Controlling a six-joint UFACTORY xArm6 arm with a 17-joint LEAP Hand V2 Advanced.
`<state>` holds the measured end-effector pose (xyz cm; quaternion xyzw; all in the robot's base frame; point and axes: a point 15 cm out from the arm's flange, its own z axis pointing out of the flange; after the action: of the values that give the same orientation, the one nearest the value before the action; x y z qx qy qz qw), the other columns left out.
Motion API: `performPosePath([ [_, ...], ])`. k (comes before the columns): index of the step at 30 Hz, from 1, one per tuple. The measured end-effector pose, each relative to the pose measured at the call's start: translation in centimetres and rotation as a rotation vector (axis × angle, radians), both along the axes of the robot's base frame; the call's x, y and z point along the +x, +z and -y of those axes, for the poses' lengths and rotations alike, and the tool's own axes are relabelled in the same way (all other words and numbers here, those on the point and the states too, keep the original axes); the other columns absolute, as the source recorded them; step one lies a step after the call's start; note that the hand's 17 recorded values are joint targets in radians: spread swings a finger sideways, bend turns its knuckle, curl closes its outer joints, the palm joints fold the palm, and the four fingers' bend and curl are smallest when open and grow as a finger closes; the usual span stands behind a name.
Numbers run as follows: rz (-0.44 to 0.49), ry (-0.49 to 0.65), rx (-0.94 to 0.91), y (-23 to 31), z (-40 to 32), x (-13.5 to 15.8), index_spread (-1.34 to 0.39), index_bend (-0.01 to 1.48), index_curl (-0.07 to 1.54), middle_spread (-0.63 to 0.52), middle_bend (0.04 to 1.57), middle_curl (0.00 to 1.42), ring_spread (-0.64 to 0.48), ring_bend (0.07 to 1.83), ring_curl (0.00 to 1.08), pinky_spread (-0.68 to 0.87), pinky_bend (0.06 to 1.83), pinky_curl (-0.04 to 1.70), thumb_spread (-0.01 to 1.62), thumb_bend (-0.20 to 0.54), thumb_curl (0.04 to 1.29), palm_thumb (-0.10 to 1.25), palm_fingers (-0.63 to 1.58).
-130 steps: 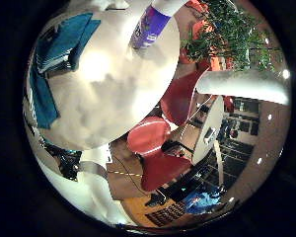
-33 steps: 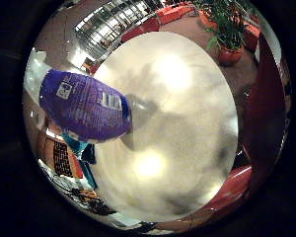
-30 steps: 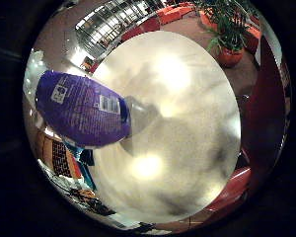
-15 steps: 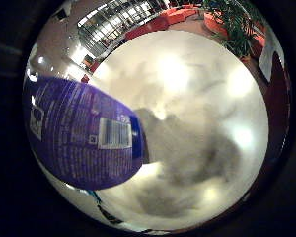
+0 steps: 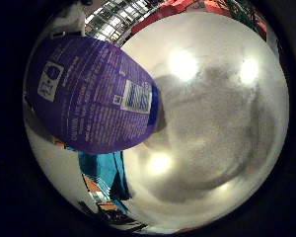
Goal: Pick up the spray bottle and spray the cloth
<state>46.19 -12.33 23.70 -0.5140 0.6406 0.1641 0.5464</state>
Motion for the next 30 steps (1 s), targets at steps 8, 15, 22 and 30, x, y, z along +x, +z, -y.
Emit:
performPosePath([
  [8,-0.01,0.034,0.059,1.6,-0.6,-0.9,-0.2,1.12,0.77,-0.08,1.33,0.69,-0.15,1.48,0.61,-0.18,1.25,0.85,0.61,-0.02,0.8,1.03,1.16],
  [15,-0.051,0.192,0.013,4.5,-1.7,-3.0,-0.19,1.13,0.78,-0.08,1.36,0.67,-0.15,1.49,0.6,-0.17,1.17,0.99,0.55,-0.02,0.86,1.03,1.16],
  [22,-0.162,0.47,-0.195,8.3,-1.8,-6.6,-0.19,1.13,0.78,-0.08,1.37,0.66,-0.15,1.49,0.6,-0.17,1.11,1.09,0.54,-0.023,0.88,1.02,1.16],
  [30,-0.321,0.823,-0.42,11.7,-7.1,-10.0,-0.19,1.13,0.78,-0.08,1.37,0.65,-0.16,1.49,0.59,-0.19,1.06,1.19,0.53,-0.021,0.9,1.01,1.17],
])
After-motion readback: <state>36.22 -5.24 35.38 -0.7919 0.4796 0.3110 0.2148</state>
